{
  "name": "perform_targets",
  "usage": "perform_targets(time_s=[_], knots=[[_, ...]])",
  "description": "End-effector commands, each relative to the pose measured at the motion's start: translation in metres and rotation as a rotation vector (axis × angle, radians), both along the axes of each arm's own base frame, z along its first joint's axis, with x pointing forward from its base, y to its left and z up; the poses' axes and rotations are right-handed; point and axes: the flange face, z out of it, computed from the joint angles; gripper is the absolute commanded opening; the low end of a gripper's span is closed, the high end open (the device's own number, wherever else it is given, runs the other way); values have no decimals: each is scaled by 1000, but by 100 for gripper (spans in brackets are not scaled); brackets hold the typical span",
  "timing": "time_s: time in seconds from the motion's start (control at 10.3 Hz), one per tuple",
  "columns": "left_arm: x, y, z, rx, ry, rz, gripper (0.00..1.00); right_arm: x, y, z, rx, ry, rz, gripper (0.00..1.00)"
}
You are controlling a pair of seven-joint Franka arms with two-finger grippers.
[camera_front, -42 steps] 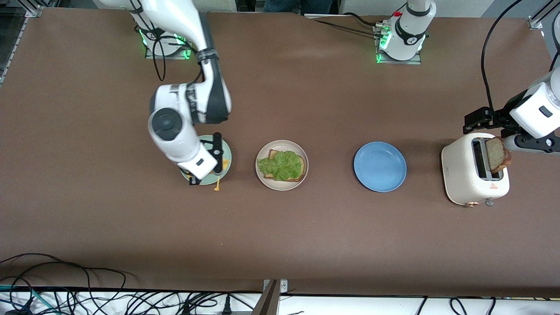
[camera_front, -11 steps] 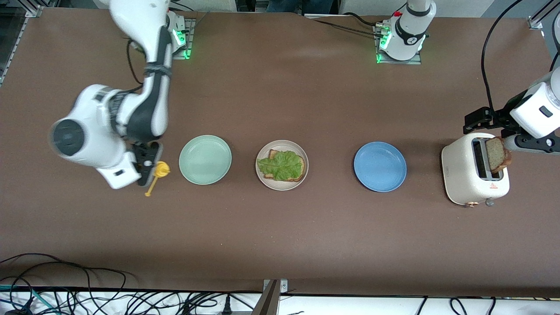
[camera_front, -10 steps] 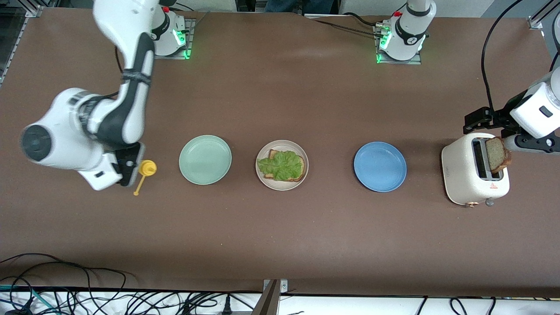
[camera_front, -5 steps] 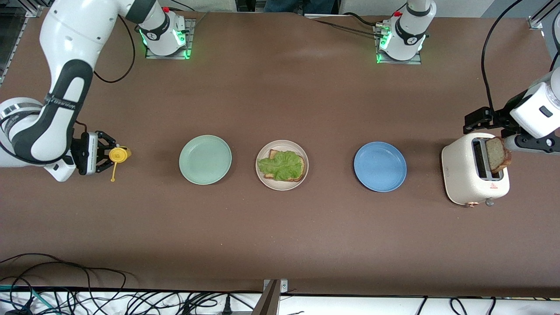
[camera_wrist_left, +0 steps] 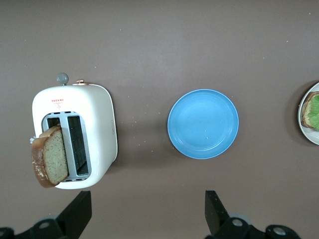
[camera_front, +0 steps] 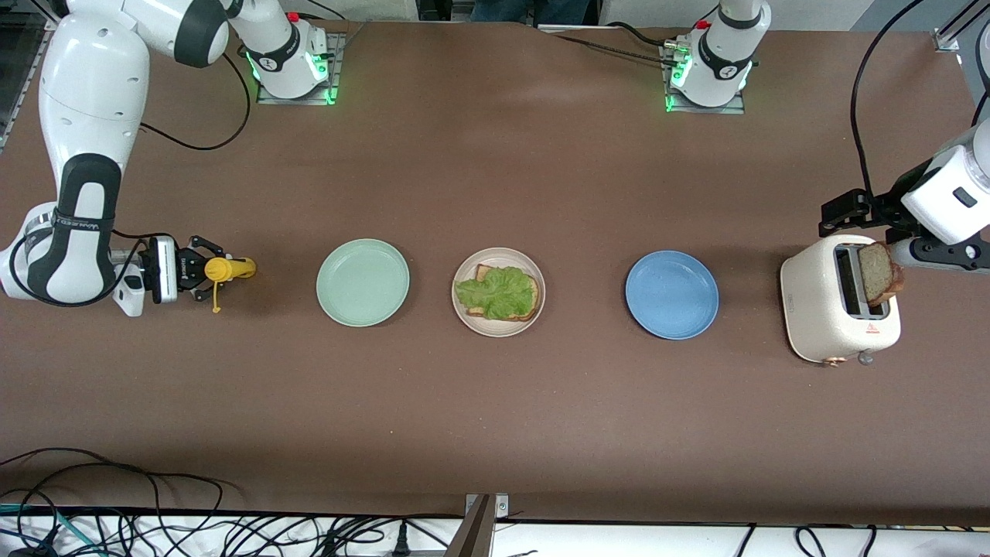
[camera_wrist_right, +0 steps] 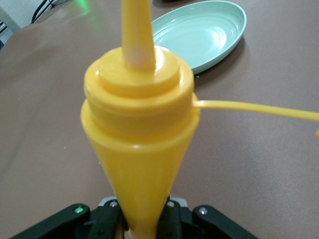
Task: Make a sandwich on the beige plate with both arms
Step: 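Carry the mustard bottle back to its spot beside the green plate, then lower the mustard bottle onto the table with the right gripper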
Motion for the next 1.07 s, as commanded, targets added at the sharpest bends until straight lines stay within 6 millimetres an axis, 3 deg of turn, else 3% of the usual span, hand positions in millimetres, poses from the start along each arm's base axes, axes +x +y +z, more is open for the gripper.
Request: perform_targets(time_s=[0.0,0.29,0.58,0.68,0.97], knots=[[-3,-1,5,-22,-6,-3,100,4,-1,6,37,-81,42,0],[-3,-1,5,-23,-6,-3,100,4,-21,3,16,-188,94,0],[-3,-1,5,-23,-6,-3,100,2,-26,-4,11,-198,101,0],[-3,-1,5,-23,-6,-3,100,2,-27,-4,11,-200,100,30],[-3,-1,5,-22,-6,-3,100,1,-26,-4,10,-186,88,78]])
